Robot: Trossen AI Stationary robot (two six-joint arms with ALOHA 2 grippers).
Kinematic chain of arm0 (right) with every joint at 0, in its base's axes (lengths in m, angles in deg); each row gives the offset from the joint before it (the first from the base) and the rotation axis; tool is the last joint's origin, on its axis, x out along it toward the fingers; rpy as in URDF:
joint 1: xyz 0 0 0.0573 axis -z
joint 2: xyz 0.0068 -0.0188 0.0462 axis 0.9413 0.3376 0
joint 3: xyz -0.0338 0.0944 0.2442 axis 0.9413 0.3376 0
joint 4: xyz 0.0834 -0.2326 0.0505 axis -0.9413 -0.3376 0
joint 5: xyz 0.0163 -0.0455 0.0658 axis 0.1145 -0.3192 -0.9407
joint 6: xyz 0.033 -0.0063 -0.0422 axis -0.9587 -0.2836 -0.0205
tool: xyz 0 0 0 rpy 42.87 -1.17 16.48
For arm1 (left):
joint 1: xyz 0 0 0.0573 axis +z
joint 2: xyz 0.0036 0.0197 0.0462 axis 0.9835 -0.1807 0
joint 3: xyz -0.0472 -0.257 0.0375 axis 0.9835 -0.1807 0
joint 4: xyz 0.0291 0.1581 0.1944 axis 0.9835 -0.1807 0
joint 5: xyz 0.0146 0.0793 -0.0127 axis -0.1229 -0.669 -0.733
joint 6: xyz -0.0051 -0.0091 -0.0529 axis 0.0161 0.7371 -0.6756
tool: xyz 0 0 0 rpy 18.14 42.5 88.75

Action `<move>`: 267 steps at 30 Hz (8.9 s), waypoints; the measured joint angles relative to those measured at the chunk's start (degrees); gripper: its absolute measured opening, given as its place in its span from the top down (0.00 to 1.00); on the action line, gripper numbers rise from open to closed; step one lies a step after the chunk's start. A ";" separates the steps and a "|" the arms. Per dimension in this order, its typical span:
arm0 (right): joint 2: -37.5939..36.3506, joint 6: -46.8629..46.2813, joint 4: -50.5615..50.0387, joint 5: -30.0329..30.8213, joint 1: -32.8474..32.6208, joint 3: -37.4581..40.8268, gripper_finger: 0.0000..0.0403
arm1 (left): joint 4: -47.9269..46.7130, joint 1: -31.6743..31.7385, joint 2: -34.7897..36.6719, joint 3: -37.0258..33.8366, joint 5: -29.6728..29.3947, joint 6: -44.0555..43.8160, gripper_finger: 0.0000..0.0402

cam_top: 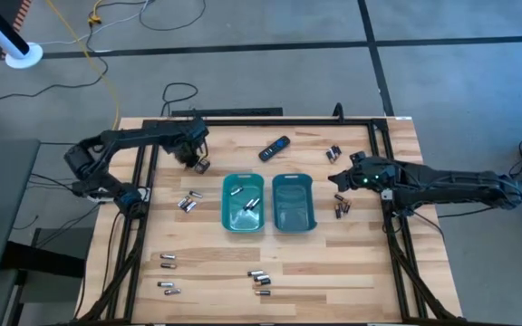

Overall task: Sort batteries
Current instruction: Put the copper and black battery into the blue bin, then put the silver and black battery into the green bin

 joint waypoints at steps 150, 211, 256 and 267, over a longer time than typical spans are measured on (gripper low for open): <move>2.85 -9.62 0.31 -0.07 -13.13 0.00 0.82 | 1.21 -21.19 -2.86 -6.54 6.20 31.48 0.75; 2.87 -5.80 0.26 -0.04 -13.15 0.00 0.82 | -6.02 -38.57 -21.22 32.22 0.61 -29.33 0.90; 2.85 -7.85 0.32 -0.07 -13.20 0.00 0.82 | -20.07 -38.63 0.27 28.21 -12.01 -21.28 0.65; 2.85 -9.65 0.36 -0.08 -13.19 0.00 0.82 | -18.72 -38.52 24.90 -1.03 -11.44 -31.08 0.65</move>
